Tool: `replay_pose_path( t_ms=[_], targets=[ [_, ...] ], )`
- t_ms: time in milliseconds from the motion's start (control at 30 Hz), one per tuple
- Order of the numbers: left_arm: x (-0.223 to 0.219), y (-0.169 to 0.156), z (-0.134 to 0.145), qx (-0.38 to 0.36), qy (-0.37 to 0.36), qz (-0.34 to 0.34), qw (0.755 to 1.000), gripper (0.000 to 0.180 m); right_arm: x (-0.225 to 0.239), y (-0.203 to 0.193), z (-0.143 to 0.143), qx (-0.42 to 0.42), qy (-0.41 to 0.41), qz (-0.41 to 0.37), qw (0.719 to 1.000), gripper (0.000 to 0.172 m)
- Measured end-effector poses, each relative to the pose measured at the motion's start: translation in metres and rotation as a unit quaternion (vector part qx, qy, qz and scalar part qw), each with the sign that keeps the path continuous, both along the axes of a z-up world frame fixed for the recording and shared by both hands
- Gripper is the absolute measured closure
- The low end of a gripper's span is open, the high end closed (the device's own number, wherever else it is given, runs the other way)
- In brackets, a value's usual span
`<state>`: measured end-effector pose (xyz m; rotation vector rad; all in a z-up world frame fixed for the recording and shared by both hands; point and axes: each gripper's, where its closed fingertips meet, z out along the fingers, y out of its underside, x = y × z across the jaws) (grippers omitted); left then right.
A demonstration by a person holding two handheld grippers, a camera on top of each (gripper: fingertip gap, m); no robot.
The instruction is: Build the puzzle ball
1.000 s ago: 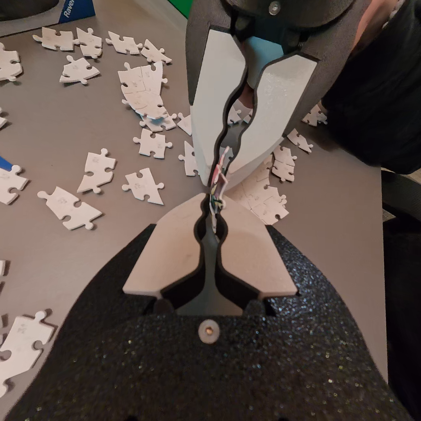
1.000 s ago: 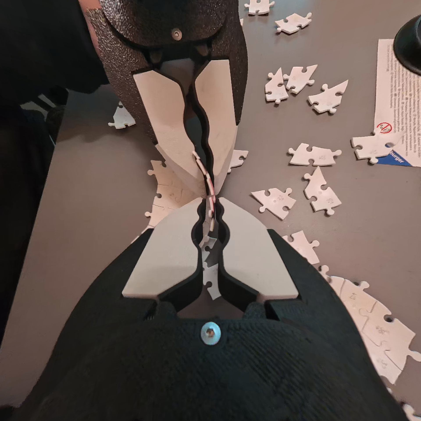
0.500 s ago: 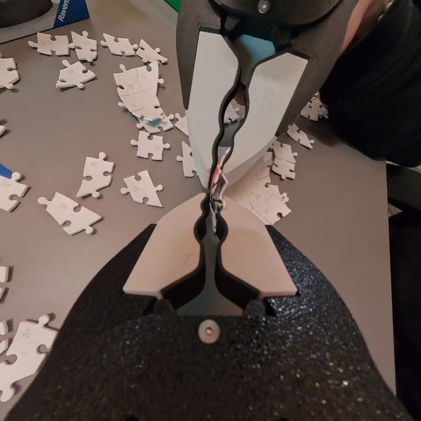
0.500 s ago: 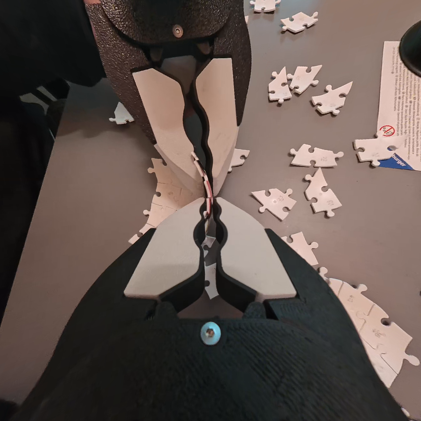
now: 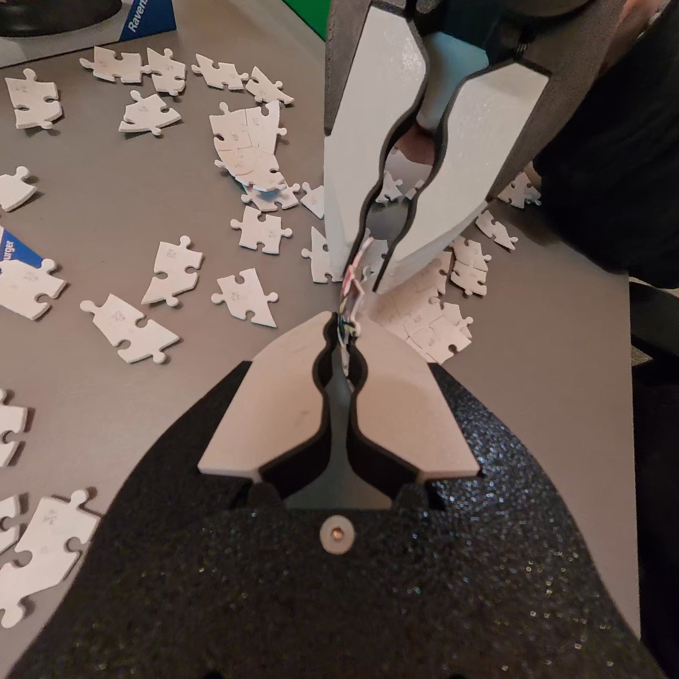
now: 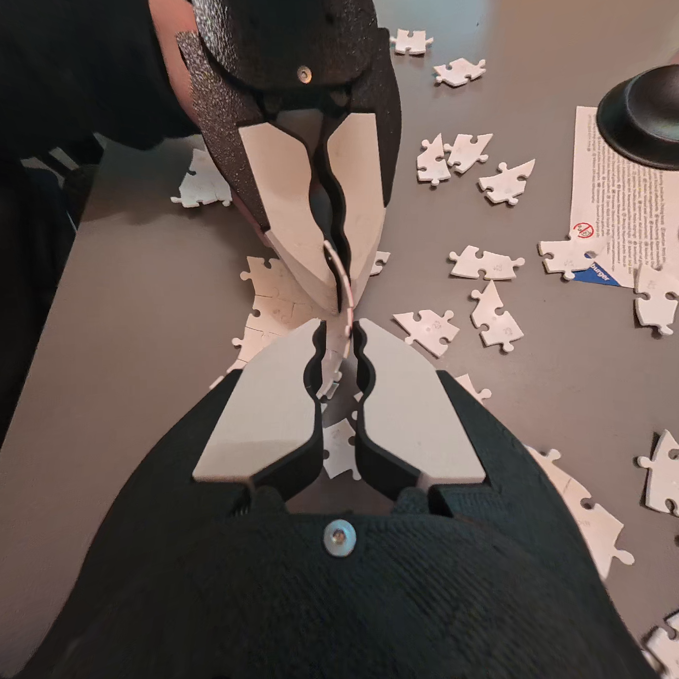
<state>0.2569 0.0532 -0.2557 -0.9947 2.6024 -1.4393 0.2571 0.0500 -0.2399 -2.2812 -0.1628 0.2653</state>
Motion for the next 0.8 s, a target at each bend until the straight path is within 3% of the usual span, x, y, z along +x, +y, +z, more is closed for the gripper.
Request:
replay_pose_path(
  t_ms=[300,733,800],
  targets=[
    [-0.0007,-0.0005,-0.0007,-0.001,-0.002,-0.004,1.0,0.179,0.0026,0.0038,-0.0083,-0.021,-0.028,-0.012,0.999,0.168],
    [0.0014,0.0032,-0.001,-0.004,-0.002,0.003,1.0,0.179,0.0047,0.0072,-0.0086,-0.018,-0.043,-0.023,0.999,0.166],
    [0.0005,0.0024,-0.001,-0.008,-0.005,0.0,1.0,0.179,0.0054,0.0052,-0.0104,-0.025,-0.044,-0.023,0.998,0.158]
  ],
)
